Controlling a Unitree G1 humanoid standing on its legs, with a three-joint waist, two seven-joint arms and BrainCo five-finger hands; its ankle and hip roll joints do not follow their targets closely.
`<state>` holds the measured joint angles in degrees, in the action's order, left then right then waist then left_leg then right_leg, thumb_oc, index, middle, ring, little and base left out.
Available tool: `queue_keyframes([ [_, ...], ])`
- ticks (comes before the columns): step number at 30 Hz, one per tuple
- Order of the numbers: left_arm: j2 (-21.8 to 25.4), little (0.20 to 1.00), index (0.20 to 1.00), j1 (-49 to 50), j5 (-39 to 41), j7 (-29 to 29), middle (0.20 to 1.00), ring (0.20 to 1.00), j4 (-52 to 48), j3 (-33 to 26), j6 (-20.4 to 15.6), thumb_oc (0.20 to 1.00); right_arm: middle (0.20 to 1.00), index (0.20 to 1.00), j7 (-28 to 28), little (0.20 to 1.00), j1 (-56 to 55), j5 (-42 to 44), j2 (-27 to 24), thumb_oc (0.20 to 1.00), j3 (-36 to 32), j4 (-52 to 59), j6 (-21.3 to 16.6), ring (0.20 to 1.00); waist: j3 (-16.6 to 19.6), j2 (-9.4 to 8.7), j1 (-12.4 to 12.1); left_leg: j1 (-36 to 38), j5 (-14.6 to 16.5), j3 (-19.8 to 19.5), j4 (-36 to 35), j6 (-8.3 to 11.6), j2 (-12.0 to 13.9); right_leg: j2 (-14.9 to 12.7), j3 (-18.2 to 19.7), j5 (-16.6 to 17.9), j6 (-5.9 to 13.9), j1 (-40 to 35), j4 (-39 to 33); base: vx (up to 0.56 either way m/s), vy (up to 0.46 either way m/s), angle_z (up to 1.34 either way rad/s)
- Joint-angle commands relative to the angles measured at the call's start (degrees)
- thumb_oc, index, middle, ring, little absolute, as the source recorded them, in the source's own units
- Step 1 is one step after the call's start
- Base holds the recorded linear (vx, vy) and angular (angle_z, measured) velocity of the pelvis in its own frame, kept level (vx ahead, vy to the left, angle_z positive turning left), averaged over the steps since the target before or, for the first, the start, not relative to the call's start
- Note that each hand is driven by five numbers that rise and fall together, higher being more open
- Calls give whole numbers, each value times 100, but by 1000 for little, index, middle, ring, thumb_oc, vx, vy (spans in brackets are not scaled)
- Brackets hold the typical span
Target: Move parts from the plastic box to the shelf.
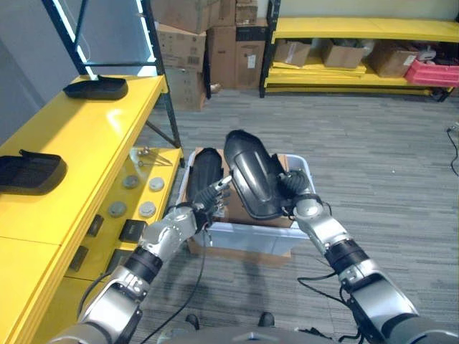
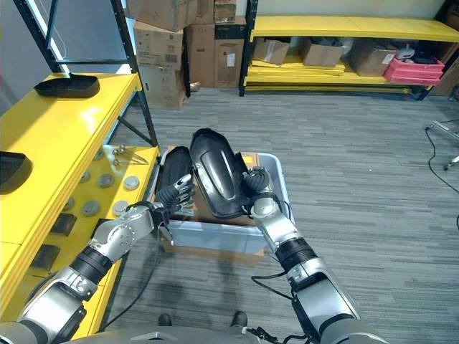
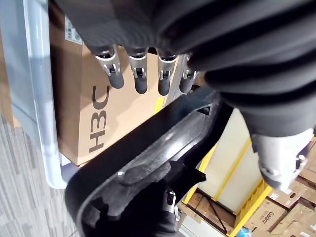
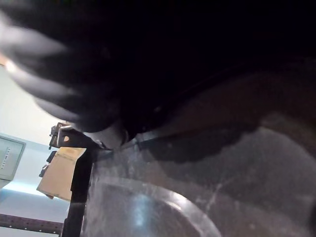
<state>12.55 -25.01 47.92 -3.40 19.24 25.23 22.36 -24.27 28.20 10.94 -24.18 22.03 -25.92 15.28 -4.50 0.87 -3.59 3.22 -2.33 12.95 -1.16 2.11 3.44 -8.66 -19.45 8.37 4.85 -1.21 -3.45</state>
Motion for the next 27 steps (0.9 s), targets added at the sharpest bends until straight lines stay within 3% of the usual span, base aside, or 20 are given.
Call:
queue_keyframes([
  [1,-187,1000,1000,-662,-162,64,1000,1000,301,221,-252,1000,200,200,-184,200,746,47,-121,200,3,23,-458,200,359,-51,-231,-177,143,-137,59,213,237,-396,22,-677,662,-325,285,0,0,0],
  [12,61,1000,1000,-667,196,5,1000,1000,-232,-135,-135,1000,200,200,-40,200,733,241,-442,200,-278,316,-489,200,410,-48,-246,-105,130,-149,12,221,244,-382,-76,-681,638,-402,250,0,0,0],
  [19,-347,1000,1000,-761,120,-186,1000,1000,-53,106,-289,1000,200,200,-30,200,887,236,33,200,32,191,-520,200,428,-58,-244,-73,117,-159,-42,208,242,-371,-86,-662,626,-415,212,0,0,0],
  [27,-454,1000,1000,-865,-81,-189,1000,1000,-90,315,-422,1000,200,200,-171,200,1036,320,209,200,109,325,-511,200,409,-60,-239,-65,120,-167,-48,213,239,-370,-99,-658,625,-421,208,0,0,0],
])
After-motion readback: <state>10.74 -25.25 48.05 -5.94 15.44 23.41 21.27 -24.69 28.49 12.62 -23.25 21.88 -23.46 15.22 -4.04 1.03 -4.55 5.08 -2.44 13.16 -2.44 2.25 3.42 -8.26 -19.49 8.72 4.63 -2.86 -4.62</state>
